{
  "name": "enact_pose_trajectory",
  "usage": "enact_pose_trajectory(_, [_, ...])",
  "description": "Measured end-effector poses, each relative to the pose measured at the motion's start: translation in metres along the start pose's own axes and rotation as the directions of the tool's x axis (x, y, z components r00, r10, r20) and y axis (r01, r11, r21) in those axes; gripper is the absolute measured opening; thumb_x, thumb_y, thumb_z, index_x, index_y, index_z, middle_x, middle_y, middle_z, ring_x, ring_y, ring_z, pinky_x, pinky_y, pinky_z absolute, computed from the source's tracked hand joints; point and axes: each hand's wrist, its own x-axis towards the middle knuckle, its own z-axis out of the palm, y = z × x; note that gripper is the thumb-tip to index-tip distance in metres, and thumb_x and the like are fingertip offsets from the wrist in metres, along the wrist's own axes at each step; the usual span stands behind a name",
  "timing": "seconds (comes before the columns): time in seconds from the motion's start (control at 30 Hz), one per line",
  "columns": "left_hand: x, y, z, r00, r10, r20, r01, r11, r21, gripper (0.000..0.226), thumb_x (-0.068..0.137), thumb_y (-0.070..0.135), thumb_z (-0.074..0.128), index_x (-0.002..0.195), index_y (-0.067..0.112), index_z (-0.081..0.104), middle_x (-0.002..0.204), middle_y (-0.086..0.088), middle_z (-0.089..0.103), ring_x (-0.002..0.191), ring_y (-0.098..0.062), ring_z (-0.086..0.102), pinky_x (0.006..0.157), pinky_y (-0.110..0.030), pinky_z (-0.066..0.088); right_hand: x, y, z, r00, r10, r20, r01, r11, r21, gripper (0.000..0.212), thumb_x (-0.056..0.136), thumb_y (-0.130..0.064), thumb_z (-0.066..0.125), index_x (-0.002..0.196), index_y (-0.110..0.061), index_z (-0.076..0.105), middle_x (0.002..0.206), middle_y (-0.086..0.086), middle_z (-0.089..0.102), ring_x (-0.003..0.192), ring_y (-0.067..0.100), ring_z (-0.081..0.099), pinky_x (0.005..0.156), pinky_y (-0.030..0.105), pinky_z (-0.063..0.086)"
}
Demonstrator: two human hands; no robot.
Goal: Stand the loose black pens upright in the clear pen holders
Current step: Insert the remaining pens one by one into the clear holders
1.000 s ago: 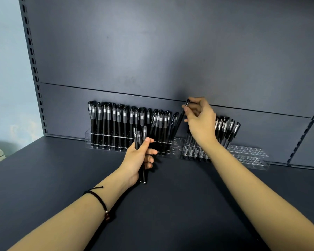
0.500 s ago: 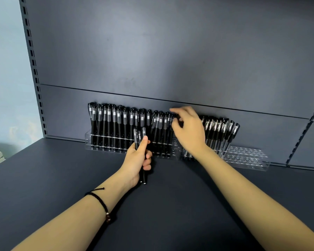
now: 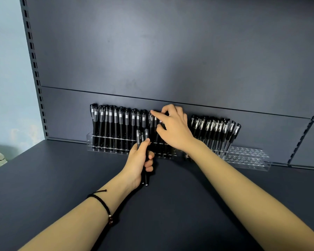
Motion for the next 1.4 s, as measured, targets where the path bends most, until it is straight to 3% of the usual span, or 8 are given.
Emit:
enact_pose_trajectory(0.2, [0.0, 0.002, 0.0, 0.99, 0.025, 0.139, -0.017, 0.998, -0.055, 0.013, 0.097, 0.019, 0.033, 0.105, 0.01, 0.03, 0.053, 0.003, 0.046, 0.037, -0.008, 0.027, 0.036, -0.02, 0.023, -0.022, 0.0, -0.006, 0.972, 0.013, -0.234, 0.043, 0.972, 0.231, 0.025, 0.093, -0.02, 0.055, 0.114, -0.021, 0.069, 0.105, -0.004, 0.056, 0.098, 0.014, 0.048, 0.089, 0.035, 0.042])
enact_pose_trajectory(0.33, [-0.006, 0.003, 0.001, 0.959, 0.002, 0.282, 0.013, 0.999, -0.052, 0.015, 0.099, 0.024, 0.033, 0.105, 0.011, 0.029, 0.046, 0.005, 0.045, 0.04, -0.008, 0.027, 0.041, -0.019, 0.023, -0.036, -0.005, -0.014, 0.992, 0.126, -0.013, -0.11, 0.907, 0.406, 0.017, 0.089, -0.037, 0.064, 0.102, -0.027, 0.067, 0.08, -0.013, 0.059, 0.068, 0.004, 0.053, 0.075, 0.035, 0.053])
enact_pose_trajectory(0.47, [-0.01, 0.003, 0.001, 0.928, 0.007, 0.373, -0.003, 1.0, -0.013, 0.016, 0.101, 0.025, 0.033, 0.099, 0.01, 0.035, 0.05, 0.005, 0.047, 0.043, -0.008, 0.028, 0.041, -0.019, 0.025, -0.043, -0.008, -0.02, 0.972, 0.226, 0.063, -0.216, 0.759, 0.614, 0.023, 0.084, -0.029, 0.073, 0.099, -0.022, 0.058, 0.08, -0.005, 0.067, 0.057, -0.005, 0.052, 0.062, 0.01, 0.045])
enact_pose_trajectory(0.63, [-0.016, 0.001, 0.007, 0.924, 0.025, 0.382, -0.02, 1.0, -0.017, 0.013, 0.103, 0.026, 0.043, 0.104, 0.014, 0.047, 0.081, -0.005, 0.066, 0.052, -0.013, 0.047, 0.047, -0.024, 0.036, -0.044, -0.003, -0.024, 0.952, 0.288, 0.1, -0.275, 0.669, 0.69, 0.029, 0.084, -0.018, 0.073, 0.102, -0.025, 0.051, 0.078, -0.001, 0.065, 0.065, 0.005, 0.059, 0.063, 0.016, 0.044])
enact_pose_trajectory(0.77, [-0.011, -0.003, 0.007, 0.966, 0.058, 0.252, -0.088, 0.99, 0.107, 0.019, 0.102, 0.031, 0.043, 0.11, 0.016, 0.051, 0.089, -0.005, 0.075, 0.055, -0.014, 0.062, 0.047, -0.024, 0.046, -0.028, 0.015, -0.037, 0.897, 0.439, -0.044, -0.251, 0.59, 0.768, 0.026, 0.088, -0.01, 0.067, 0.102, -0.025, 0.052, 0.078, 0.001, 0.064, 0.072, 0.017, 0.064, 0.049, 0.021, 0.049])
enact_pose_trajectory(0.87, [-0.009, -0.004, 0.005, 0.97, 0.081, 0.229, -0.12, 0.98, 0.161, 0.02, 0.102, 0.032, 0.043, 0.112, 0.018, 0.052, 0.077, -0.002, 0.072, 0.047, -0.013, 0.056, 0.045, -0.024, 0.044, -0.013, 0.036, -0.045, 0.83, 0.511, -0.225, -0.235, 0.686, 0.689, 0.025, 0.088, -0.013, 0.067, 0.095, -0.032, 0.053, 0.086, 0.004, 0.069, 0.077, 0.021, 0.067, 0.071, 0.038, 0.057])
enact_pose_trajectory(1.03, [-0.008, -0.005, 0.003, 0.969, 0.096, 0.227, -0.147, 0.965, 0.217, 0.024, 0.102, 0.034, 0.044, 0.117, 0.019, 0.054, 0.066, 0.002, 0.062, 0.044, -0.009, 0.044, 0.047, -0.024, 0.041, -0.002, 0.046, -0.051, 0.853, 0.419, -0.311, -0.217, 0.827, 0.519, 0.025, 0.092, -0.014, 0.063, 0.116, -0.015, 0.058, 0.092, -0.002, 0.067, 0.08, 0.014, 0.064, 0.081, 0.034, 0.054])
enact_pose_trajectory(1.4, [-0.007, -0.004, 0.001, 0.966, 0.081, 0.245, -0.141, 0.961, 0.237, 0.025, 0.101, 0.037, 0.046, 0.119, 0.025, 0.058, 0.058, 0.004, 0.051, 0.044, -0.008, 0.031, 0.043, -0.02, 0.03, -0.007, 0.05, -0.023, 0.943, 0.28, -0.178, -0.234, 0.941, 0.244, 0.026, 0.092, -0.009, 0.061, 0.117, -0.01, 0.064, 0.11, 0.008, 0.067, 0.088, 0.019, 0.064, 0.083, 0.026, 0.049])
